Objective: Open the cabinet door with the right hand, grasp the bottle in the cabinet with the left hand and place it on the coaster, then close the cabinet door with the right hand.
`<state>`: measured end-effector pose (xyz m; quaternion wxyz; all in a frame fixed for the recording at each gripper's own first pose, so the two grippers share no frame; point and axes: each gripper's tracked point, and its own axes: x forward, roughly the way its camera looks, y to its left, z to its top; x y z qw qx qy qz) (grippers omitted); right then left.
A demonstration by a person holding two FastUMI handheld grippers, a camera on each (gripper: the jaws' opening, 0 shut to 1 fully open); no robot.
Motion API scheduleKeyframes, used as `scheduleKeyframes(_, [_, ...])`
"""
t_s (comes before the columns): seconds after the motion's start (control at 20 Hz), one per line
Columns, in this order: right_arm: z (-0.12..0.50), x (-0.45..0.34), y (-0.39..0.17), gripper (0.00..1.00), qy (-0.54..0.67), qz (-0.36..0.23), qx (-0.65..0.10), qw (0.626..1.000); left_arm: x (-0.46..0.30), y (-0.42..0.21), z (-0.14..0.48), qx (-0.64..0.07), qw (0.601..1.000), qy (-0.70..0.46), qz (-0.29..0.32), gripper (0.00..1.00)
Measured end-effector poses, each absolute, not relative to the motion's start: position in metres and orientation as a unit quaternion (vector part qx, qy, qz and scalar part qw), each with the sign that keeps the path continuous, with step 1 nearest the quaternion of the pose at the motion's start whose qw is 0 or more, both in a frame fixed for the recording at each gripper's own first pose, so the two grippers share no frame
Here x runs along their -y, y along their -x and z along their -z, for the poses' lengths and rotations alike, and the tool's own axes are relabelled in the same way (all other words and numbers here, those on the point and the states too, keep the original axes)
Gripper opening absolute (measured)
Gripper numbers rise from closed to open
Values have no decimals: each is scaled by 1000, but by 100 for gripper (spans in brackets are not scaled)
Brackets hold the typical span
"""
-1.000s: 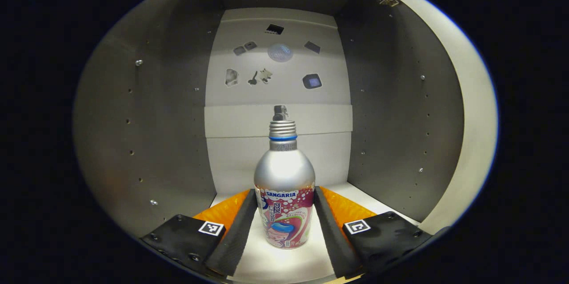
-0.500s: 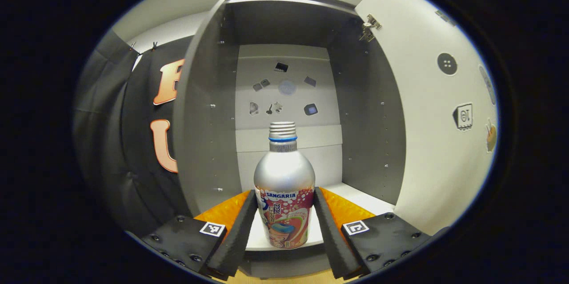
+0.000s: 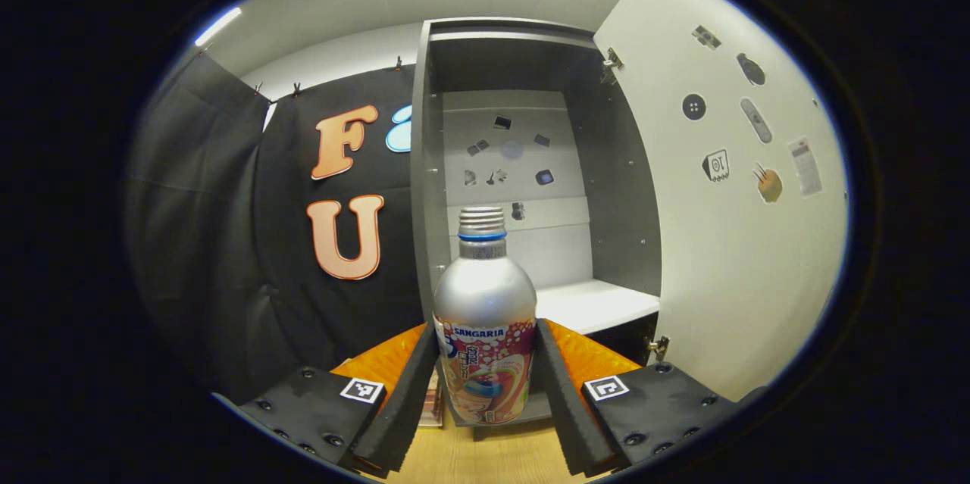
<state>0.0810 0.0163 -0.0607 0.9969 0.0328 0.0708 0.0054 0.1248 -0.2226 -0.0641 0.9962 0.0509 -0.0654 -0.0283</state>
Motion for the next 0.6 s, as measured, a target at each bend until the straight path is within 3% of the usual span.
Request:
scheduleKeyframes(0.1, [67, -17, -75, 48, -35, -11, -79, 996, 214, -107, 90, 49, 997, -54, 24, 82])
scheduleKeyframes(0.55, [130, -44, -65, 55, -45, -45, -160, 985, 201, -48, 218, -19, 998, -57, 30, 82])
scheduleKeyframes(0.6, [137, -48, -68, 51, -51, -50, -169, 983, 200, -47, 228, -23, 998, -54, 31, 82])
